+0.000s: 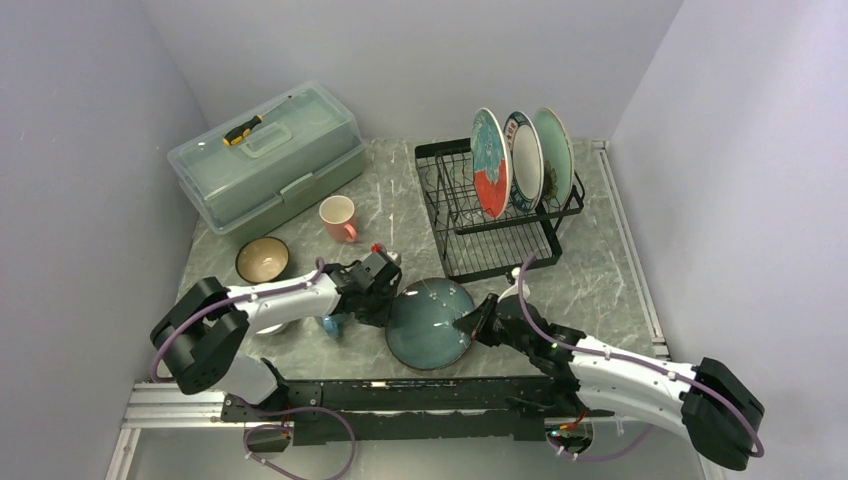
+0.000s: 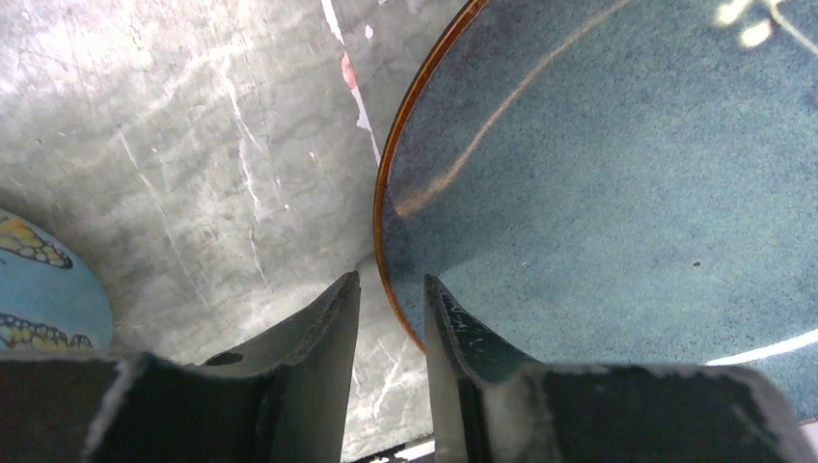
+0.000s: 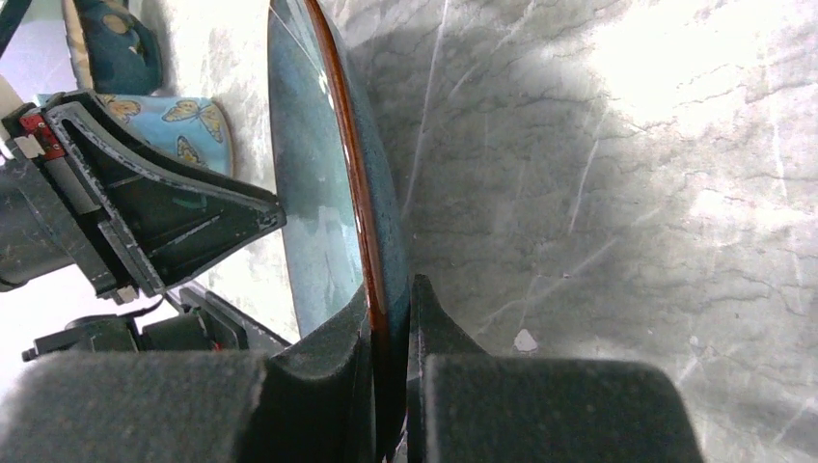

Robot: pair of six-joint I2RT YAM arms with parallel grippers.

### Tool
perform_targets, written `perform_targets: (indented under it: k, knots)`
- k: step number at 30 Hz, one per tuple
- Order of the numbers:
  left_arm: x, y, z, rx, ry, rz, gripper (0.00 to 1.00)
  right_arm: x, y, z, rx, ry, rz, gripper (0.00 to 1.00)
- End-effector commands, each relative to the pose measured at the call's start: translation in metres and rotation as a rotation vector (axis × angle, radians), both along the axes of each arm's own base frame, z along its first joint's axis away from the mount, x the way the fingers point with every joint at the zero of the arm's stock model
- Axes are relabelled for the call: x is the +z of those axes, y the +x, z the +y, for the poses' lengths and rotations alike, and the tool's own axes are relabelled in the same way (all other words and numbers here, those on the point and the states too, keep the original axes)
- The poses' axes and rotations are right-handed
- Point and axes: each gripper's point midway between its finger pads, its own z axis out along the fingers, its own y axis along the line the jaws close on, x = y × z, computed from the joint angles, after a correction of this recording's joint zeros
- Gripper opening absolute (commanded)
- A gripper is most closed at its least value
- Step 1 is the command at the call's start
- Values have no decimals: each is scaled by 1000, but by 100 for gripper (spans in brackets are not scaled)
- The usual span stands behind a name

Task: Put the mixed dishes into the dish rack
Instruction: Pick up the plate from the corner of the board.

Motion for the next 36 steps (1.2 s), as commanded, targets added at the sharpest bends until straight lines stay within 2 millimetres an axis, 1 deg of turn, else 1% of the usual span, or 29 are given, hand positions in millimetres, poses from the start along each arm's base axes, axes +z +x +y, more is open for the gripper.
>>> perform_targets:
  k: [1,2,5,11,15,19,24,28,31,36]
  knots:
    - [24,-1,-8,-10,-54,-17,39,42,11,12,11,78,-107,0]
    - [27,3,-5,3,-43,-40,41,42,11,11,16,67,-112,0]
    - [40,6,-5,3,-57,-70,48,45,10,7,31,39,-130,0]
    - [69,11,-3,-11,-81,-138,63,59,7,1,74,-24,-173,0]
    - [94,15,2,-14,-94,-198,70,79,6,0,122,-59,-221,0]
    - [119,19,10,-26,-88,-267,78,104,6,-1,176,-104,-286,0]
    - [144,23,24,-25,-61,-338,85,144,5,-2,243,-137,-376,0]
    - [156,23,33,-36,-46,-381,93,175,3,-3,297,-172,-439,0]
    - [165,22,40,-34,-30,-401,98,199,5,-11,327,-242,-497,0]
    - [174,20,51,-30,-9,-423,100,243,6,-20,368,-316,-596,0]
